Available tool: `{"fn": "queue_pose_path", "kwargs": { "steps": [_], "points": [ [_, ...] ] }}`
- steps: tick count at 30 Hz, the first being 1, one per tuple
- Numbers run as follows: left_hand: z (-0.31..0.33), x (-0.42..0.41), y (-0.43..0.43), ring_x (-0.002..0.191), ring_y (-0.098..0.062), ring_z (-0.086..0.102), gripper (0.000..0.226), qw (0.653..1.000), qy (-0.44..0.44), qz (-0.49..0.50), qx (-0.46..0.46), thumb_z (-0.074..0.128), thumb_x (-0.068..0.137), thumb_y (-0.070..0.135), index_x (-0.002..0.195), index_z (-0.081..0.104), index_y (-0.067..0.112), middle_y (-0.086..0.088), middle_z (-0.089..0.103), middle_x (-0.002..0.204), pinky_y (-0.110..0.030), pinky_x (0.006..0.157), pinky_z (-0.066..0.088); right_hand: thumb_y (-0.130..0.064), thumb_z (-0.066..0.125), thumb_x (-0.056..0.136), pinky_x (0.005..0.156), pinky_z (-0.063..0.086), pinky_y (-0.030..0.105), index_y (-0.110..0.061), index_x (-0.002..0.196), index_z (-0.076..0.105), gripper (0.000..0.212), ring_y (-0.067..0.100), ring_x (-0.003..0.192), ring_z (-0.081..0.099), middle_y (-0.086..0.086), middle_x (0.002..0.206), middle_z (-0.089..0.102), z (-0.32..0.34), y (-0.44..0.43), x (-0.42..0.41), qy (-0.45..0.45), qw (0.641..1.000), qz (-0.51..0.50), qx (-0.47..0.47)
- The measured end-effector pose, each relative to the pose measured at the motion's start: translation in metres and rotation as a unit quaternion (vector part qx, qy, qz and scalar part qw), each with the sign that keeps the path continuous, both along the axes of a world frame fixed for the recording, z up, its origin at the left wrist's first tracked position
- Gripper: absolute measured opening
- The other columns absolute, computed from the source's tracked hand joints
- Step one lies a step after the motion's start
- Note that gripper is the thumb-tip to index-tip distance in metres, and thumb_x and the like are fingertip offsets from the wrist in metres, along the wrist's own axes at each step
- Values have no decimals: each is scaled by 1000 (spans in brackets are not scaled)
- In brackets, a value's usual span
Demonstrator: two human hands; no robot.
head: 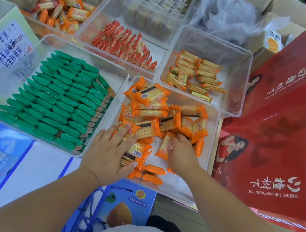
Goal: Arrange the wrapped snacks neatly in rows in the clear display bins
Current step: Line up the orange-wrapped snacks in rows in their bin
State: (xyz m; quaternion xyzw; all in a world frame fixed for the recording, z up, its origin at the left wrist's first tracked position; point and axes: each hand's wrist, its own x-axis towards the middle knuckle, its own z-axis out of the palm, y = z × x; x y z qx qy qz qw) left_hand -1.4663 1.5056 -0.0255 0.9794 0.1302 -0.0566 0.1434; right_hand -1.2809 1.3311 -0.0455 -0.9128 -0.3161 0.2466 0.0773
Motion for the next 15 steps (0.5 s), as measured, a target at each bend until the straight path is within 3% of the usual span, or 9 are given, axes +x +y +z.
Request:
{"fn": "queue_pose_path", "kwargs": {
  "steps": [5, 10, 15],
  "points": [
    [-2, -1, 1, 143, -40, 35, 72, 1000, 2, -3, 6, 39, 89, 69, 147, 48, 28, -8, 31, 163, -62, 113, 33, -20, 54, 94, 106, 39, 39, -16, 148, 35, 57, 28, 130, 42, 6, 143, 46, -11, 16, 6, -37, 995, 8, -94],
    [-2, 0, 2, 141, -41, 38, 71, 1000, -3, -7, 13, 40, 90, 69, 144, 50, 26, -10, 35, 161, -62, 111, 36, -37, 59, 91, 100, 42, 39, -19, 136, 47, 50, 28, 122, 46, 6, 134, 54, -17, 24, 3, -59, 992, 11, -115],
    [-3, -1, 2, 141, -41, 37, 71, 1000, -2, -8, 11, 39, 90, 69, 145, 50, 25, -10, 33, 162, -62, 111, 35, -47, 66, 88, 103, 43, 44, -16, 138, 50, 61, 33, 129, 38, 11, 141, 41, -20, 17, -5, 9, 987, 64, -146]
  ]
}}
